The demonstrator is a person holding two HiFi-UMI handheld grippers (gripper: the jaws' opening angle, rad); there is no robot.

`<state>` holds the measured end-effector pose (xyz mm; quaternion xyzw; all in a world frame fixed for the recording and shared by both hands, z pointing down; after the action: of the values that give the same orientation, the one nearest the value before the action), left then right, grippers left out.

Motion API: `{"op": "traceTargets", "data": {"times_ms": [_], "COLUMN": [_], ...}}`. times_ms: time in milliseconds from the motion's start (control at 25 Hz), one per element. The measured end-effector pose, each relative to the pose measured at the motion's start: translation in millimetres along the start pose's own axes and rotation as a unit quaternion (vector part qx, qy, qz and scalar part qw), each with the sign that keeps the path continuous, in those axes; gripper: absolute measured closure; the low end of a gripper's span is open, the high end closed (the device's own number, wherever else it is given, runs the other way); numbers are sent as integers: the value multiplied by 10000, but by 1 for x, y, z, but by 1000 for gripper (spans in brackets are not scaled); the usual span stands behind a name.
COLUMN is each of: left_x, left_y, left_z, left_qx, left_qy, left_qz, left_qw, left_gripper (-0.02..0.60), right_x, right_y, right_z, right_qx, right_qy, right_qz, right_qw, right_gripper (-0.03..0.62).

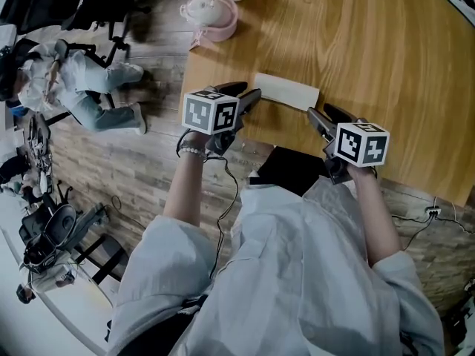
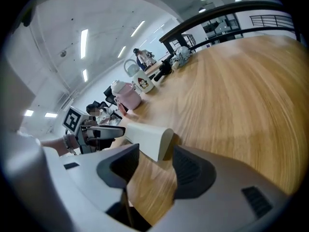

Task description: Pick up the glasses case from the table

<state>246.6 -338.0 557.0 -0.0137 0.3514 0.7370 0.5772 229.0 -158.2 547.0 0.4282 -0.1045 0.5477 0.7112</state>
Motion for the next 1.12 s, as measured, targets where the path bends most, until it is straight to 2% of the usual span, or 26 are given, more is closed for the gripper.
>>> {"op": "traceTargets", "data": {"times_ms": [160,320,520,840,1000,1120], "left_x": [2,1,-1,3,1,4], "left_y": [0,-1,7,3,3,2], "left_z": [3,7,14,16,16,17], "left_qx": [-79,-138,-404,-311,-199,-193], "left_qy": [329,390,470,669,553,533], "left_qz": [-79,-117,-108,-448,-534,-519], "left_qw": [9994,9991,9980,9963,9968,9970], "left_gripper": [431,431,431,433,434,437], "right_x": [3,2,0,3,11,10], "right_y": [3,2,-1,-6,-9,-12], "right_z": [8,9,18,28,28,28], "right_qx": [-25,17,57,51,56,41], "right_qy": [-35,-59,-108,-12,198,191], "right_qz": [181,261,242,257,312,156], "right_qw": [9998,9996,9996,9997,9993,9997], "right_gripper": [404,404,404,404,433,442]}}
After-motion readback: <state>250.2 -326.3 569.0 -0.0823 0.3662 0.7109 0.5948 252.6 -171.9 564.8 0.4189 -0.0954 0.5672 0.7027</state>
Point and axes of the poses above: the fingertips, and each gripper's own axes: z forward along the fingers, x to its right, y out of its underside, the point moved 2 cm from there along -z, backward along the fingers, and after that the axes turned 3 degrees about -y, right-handed, at the moved point
